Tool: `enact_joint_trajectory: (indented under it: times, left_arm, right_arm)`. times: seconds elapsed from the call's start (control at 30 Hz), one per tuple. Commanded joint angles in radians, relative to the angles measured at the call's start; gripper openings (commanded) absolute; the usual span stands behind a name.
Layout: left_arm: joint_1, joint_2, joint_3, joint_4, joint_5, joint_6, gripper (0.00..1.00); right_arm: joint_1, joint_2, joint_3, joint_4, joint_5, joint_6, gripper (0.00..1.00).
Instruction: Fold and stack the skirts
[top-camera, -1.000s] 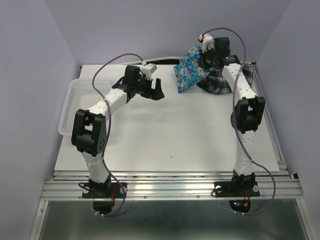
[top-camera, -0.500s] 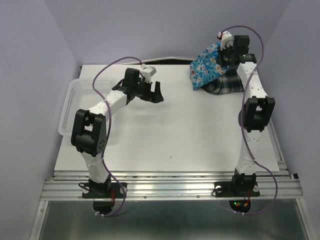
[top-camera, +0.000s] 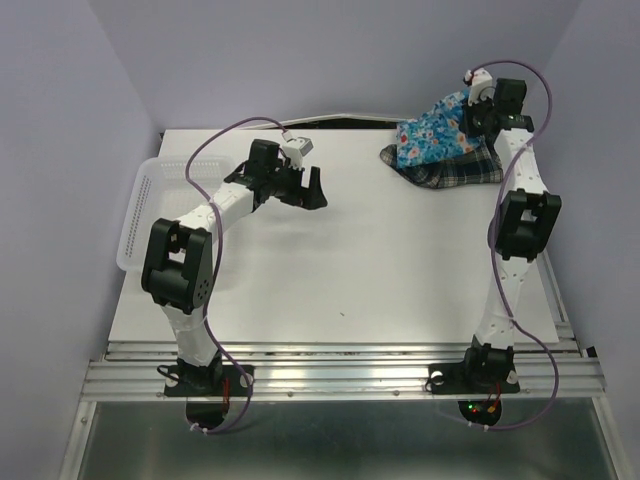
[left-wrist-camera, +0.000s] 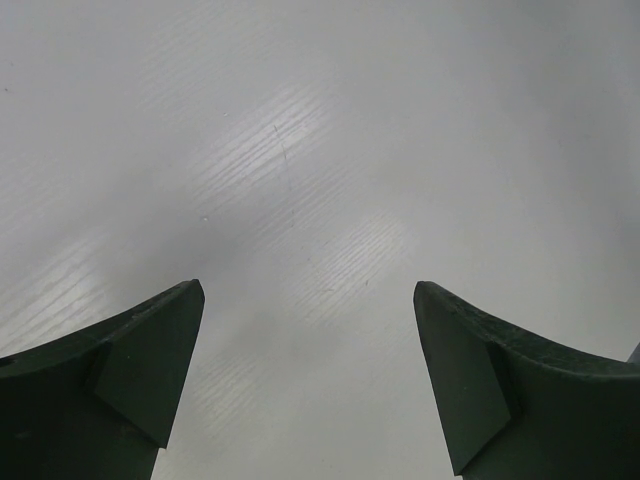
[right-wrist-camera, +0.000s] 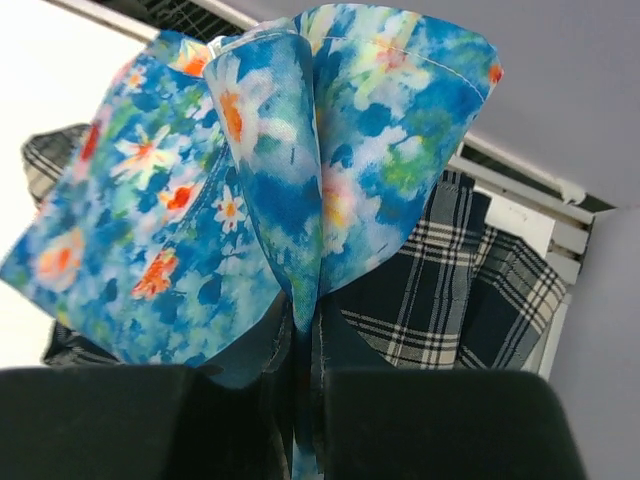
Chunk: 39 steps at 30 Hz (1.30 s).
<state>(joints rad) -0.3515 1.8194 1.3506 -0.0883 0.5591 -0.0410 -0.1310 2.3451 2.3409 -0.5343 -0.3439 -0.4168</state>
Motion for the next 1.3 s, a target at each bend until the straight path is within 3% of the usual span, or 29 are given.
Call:
enact_joint_trajectory:
  times: [0.0, 0.27, 0.37, 0.4, 0.53, 0.57, 0.6, 0.73, 0.97, 1.07, 1.13, 1.27]
  left_arm:
    - [0.003, -0.032, 0.019, 0.004, 0.03, 0.02, 0.98]
    - [0.011, -0.025, 0.018, -0.005, 0.05, 0.024, 0.98]
    - [0.011, -0.029, 0.015, -0.005, 0.053, 0.023, 0.98]
    - [0.013, -0.032, 0.012, -0.004, 0.055, 0.023, 0.98]
    - [0.014, -0.072, -0.022, 0.033, 0.064, 0.013, 0.98]
    - [0.014, -0.077, -0.022, 0.035, 0.058, 0.015, 0.98]
    - [0.014, -0.081, -0.019, 0.033, 0.053, 0.015, 0.99]
    - [0.023, -0.123, -0.015, 0.021, 0.044, 0.027, 0.98]
    - [0.042, -0.255, 0.028, 0.012, -0.154, 0.099, 0.98]
    - [0.104, -0.289, 0.097, -0.031, -0.145, 0.084, 0.98]
    - [0.138, -0.279, 0.186, -0.138, -0.142, 0.116, 0.98]
    - [0.161, -0.302, 0.22, -0.232, -0.191, 0.15, 0.98]
  right_arm:
    - [-0.016, 0.032, -0.049, 0.105, -0.001, -0.036, 0.01]
    - [-0.047, 0.118, -0.029, 0.125, 0.025, -0.076, 0.04]
    - [-0.056, 0.148, -0.005, 0.135, 0.048, -0.079, 0.23]
    - [-0.056, 0.152, -0.002, 0.141, 0.055, -0.079, 0.34]
    - [-0.056, 0.149, 0.037, 0.161, 0.078, -0.06, 0.45]
    - [-0.056, 0.145, 0.037, 0.166, 0.082, -0.057, 0.68]
    - [-0.056, 0.137, 0.038, 0.168, 0.083, -0.056, 0.78]
    - [-0.056, 0.071, 0.029, 0.157, 0.088, -0.002, 1.0]
    - [-0.056, -0.085, 0.06, 0.076, -0.007, 0.162, 1.0]
    - [-0.056, -0.185, 0.04, 0.004, -0.073, 0.205, 1.0]
    - [-0.056, -0.288, -0.011, -0.042, -0.136, 0.26, 1.0]
    - [-0.056, -0.487, -0.307, -0.075, -0.224, 0.355, 1.0]
